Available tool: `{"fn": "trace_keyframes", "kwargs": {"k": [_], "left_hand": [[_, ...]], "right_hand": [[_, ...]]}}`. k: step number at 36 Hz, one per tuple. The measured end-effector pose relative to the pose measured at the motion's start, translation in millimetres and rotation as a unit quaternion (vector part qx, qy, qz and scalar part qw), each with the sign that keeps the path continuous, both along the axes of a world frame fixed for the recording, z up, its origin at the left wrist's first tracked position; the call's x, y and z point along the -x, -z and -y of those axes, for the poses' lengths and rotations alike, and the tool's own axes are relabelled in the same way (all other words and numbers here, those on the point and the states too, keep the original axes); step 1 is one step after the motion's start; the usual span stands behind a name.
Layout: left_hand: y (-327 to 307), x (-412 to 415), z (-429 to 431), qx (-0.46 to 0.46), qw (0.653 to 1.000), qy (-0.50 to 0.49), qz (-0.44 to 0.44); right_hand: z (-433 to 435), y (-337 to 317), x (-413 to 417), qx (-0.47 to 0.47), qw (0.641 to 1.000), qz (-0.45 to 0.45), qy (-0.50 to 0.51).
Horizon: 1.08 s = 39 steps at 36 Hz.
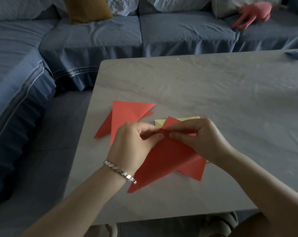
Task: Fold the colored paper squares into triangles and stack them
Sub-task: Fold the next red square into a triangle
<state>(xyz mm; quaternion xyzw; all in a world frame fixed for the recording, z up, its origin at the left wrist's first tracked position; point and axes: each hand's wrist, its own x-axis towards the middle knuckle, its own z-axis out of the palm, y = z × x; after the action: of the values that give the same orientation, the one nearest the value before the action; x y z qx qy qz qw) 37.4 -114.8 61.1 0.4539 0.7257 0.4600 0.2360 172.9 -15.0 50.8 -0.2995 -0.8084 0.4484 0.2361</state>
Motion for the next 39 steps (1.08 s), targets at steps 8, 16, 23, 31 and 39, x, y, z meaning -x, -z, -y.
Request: {"fn": "trace_keyframes", "kwargs": {"k": [8,16,23,31,39], "left_hand": [[11,7,3,-0.012,0.999,-0.019,0.031],[15,15,3,0.031,0.999,0.004,0.037],[34,31,6,0.067,0.977,-0.086,0.182],[96,72,23,0.097,0.876,-0.268,0.39],[122,83,28,0.133,0.901,-0.29,0.296]], "right_hand": [[-1,1,9,-0.033,0.998,0.041,-0.022],[-4,-1,16,-0.056,0.994,0.062,-0.076],[-8,16,33,-0.354,0.93,0.07,-0.064],[16,75,46,-0.297,0.924,0.168,-0.172],[23,107,71,-0.29,0.878,0.289,-0.246]]}}
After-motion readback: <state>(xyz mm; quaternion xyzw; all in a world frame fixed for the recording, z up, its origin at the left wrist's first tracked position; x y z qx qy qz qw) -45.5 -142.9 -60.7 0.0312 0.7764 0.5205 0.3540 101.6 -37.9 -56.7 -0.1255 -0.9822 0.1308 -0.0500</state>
